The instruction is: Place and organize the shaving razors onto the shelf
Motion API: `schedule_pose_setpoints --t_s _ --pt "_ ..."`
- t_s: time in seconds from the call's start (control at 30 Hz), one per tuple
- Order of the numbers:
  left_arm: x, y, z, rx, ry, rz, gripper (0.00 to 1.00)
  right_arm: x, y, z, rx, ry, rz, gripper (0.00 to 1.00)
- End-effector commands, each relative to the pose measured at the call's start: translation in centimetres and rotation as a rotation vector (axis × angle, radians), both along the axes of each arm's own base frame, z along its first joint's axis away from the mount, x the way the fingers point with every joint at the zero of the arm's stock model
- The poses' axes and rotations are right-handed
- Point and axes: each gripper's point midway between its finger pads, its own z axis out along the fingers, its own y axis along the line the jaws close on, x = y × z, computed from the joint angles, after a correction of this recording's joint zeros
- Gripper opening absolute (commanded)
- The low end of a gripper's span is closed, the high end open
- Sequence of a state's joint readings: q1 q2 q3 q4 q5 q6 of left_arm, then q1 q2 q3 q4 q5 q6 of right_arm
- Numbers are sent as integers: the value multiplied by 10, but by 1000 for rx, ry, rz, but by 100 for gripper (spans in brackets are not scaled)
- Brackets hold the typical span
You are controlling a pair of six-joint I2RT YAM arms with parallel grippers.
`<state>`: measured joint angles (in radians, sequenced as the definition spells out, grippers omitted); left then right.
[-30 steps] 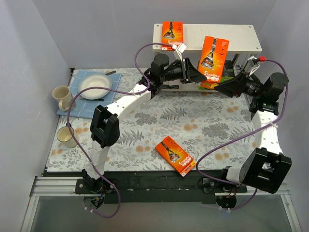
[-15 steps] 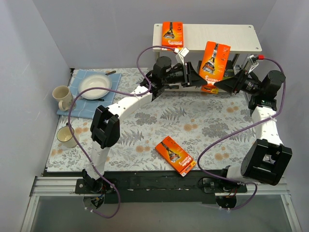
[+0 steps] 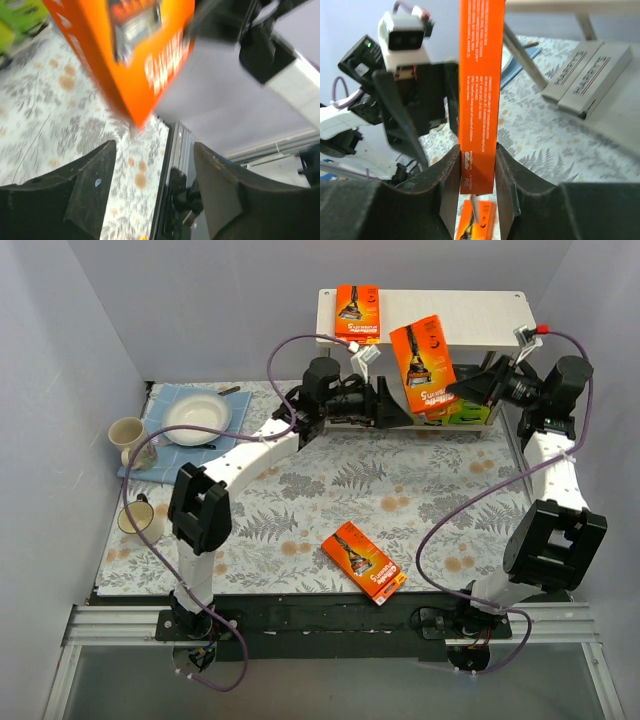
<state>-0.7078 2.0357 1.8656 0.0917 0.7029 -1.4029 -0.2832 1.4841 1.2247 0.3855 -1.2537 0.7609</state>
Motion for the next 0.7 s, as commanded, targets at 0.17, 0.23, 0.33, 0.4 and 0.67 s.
schedule_pose_setpoints --t_s 0.17,0.23,0.33,0.4,0.67 --pt "-33 130 5 199 -253 37 67 74 -4 83 -39 -247 -58 24" --pt "-38 136 -4 228 -257 39 68 82 -4 79 -31 -251 -55 21" --pt "-47 140 -14 249 -252 11 69 87 -4 77 -10 -230 -69 19" --pt "-47 137 -18 251 -250 -19 69 88 -5 79 -3 -226 -72 18" --pt "-39 129 -40 287 -227 -79 69 96 -20 113 80 -247 -191 18"
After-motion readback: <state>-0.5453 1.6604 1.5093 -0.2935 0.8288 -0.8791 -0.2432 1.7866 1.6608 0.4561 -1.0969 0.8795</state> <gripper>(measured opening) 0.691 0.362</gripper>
